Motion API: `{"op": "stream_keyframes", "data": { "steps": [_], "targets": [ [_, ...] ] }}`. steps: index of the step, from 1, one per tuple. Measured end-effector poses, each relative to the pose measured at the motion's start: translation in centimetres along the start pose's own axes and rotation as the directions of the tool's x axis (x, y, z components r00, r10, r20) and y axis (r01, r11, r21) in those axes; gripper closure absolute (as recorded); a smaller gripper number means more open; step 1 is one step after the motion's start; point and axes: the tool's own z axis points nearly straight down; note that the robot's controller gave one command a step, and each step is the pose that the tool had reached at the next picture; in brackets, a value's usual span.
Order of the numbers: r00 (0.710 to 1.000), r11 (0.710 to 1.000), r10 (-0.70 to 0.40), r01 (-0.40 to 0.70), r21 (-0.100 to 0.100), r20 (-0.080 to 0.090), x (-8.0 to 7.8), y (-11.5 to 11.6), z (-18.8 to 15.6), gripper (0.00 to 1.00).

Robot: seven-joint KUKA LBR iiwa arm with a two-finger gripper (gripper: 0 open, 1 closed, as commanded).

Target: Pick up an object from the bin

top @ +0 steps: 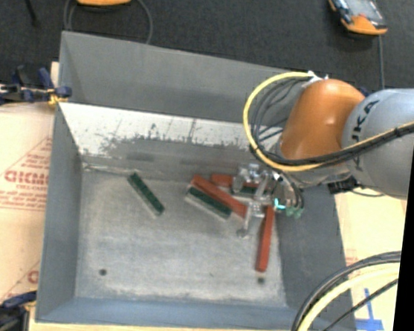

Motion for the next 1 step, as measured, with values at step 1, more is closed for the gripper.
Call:
{"op": "stream_keyframes", "data": {
  "steps": [1],
  "targets": [
    [0.995,0.995,-0.099,0.099,0.003,0.013,-3.68,-3.95,6.83,0.0]
  ]
}}
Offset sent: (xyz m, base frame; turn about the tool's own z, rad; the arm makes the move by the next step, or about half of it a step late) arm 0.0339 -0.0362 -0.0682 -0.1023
